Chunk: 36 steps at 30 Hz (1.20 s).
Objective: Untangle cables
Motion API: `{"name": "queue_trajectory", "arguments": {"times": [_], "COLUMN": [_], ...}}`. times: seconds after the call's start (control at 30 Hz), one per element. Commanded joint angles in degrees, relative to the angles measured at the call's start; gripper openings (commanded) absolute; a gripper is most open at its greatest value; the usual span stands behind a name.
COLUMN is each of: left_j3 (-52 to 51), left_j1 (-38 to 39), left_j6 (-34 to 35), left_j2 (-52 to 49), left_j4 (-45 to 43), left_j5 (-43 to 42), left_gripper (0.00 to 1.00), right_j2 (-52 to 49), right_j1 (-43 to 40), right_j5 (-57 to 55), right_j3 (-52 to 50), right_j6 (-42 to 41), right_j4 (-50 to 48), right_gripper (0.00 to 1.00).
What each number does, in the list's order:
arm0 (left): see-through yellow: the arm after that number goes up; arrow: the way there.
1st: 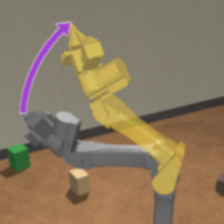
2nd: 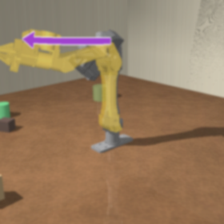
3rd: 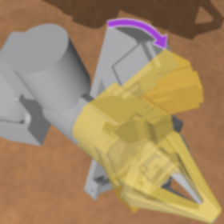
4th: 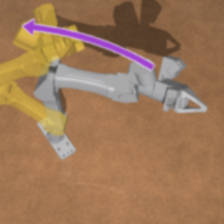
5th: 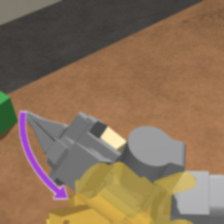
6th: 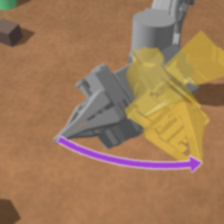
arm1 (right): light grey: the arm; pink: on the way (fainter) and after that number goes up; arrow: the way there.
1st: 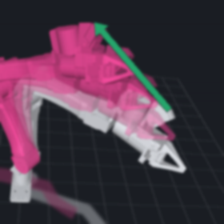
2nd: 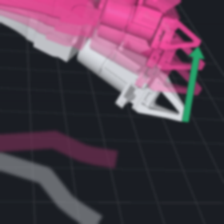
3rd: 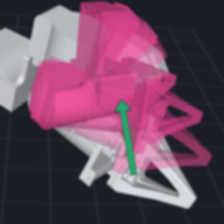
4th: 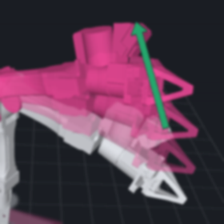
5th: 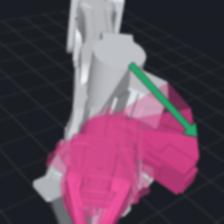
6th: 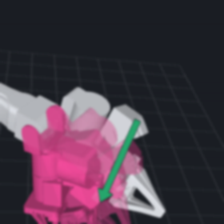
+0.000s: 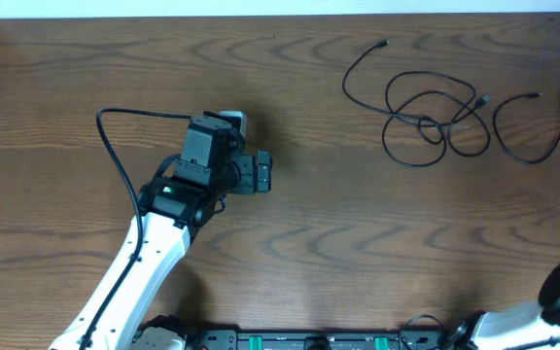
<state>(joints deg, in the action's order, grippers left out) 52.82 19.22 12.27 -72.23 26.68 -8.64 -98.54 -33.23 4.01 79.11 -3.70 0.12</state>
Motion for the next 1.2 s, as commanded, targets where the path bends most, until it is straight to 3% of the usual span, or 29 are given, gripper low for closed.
{"name": "queue_trajectory", "arguments": {"times": [0.0, 0.17, 0.33, 0.47, 0.7, 0.87, 1.17], "left_j3": [0.9, 0.9, 0.9, 0.9, 0.9, 0.9, 0.9], "left_j1": [-0.2, -0.2, -0.2, -0.2, -0.2, -0.2, -0.2], "left_j6": [0.7, 0.7, 0.7, 0.7, 0.7, 0.7, 0.7], "left_j2": [-0.4, -0.4, -0.4, -0.4, -0.4, -0.4, -0.4], "left_j4": [0.1, 0.1, 0.1, 0.1, 0.1, 0.1, 0.1], "left_j5": [0.4, 0.4, 0.4, 0.4, 0.4, 0.4, 0.4], "left_gripper": [0.96, 0.97, 0.96, 0.97, 0.96, 0.96, 0.97], "right_j2": [7.6, 15.9, 19.3, 20.4, 23.9, 33.2, 55.3], "right_j1": [2.2, 9.0, 19.3, 27.4, 36.1, 37.5, 37.4], "right_j5": [11.1, 19.1, 19.0, 18.7, 14.2, 13.9, 14.4], "right_j3": [0.4, 0.4, 0.4, 0.2, -2.7, -13.1, -34.3], "right_j6": [1.0, 1.0, 1.2, 6.4, 10.7, 15.2, 15.1], "right_j4": [3.4, 12.8, 17.7, 20.6, 23.3, 20.9, 14.4], "right_gripper": [0.99, 0.99, 0.99, 0.99, 0.99, 0.99, 0.99]}}
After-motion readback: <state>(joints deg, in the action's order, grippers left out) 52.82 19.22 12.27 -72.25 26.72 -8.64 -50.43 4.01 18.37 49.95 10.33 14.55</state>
